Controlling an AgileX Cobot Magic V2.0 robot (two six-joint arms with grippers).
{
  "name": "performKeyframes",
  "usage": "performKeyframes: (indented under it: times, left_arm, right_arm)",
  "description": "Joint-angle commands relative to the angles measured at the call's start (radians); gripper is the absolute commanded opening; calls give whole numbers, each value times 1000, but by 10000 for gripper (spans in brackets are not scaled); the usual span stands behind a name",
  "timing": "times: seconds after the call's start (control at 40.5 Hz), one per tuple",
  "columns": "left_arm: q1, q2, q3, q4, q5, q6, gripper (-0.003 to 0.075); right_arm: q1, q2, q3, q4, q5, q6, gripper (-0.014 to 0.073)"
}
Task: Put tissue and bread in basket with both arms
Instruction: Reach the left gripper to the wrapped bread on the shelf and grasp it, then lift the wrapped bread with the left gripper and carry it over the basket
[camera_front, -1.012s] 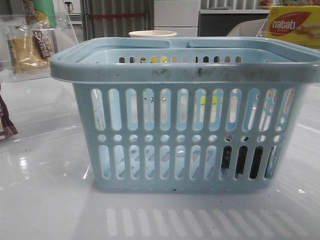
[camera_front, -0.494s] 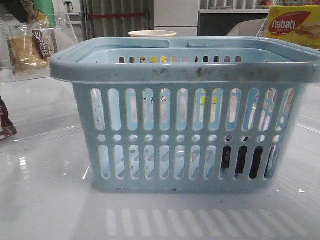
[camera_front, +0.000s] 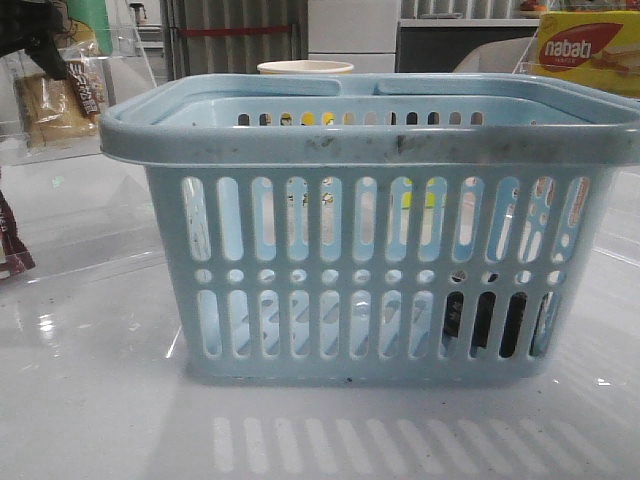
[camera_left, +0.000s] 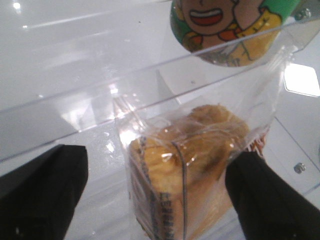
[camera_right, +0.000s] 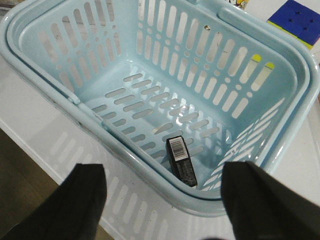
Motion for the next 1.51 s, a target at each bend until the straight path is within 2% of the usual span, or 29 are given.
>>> performKeyframes:
  times: [0.0, 0.148, 0.247, 0.543, 0.913, 1.481]
  left_arm:
    - [0, -50, -39, -30, -103, -8, 602]
    - [0, -50, -39, -37, -101, -8, 599]
    - [0, -50, -39, -37, -90, -8, 558]
    - [0, -50, -39, -37, -71, -8, 309]
    - [0, -91, -46, -78, 45, -8, 92]
    - [0, -315, -46, -111, 207, -8, 93]
  right_arm:
    - [0, -6, -28, -3, -63, -9, 581]
    - [0, -6, -28, -3, -63, -9, 581]
    - [0, -6, -28, -3, -63, -9, 581]
    - [0, -6, -28, -3, -63, -9, 581]
    - [0, -6, -28, -3, -63, -9, 581]
    - [0, -6, -28, -3, -63, -9, 581]
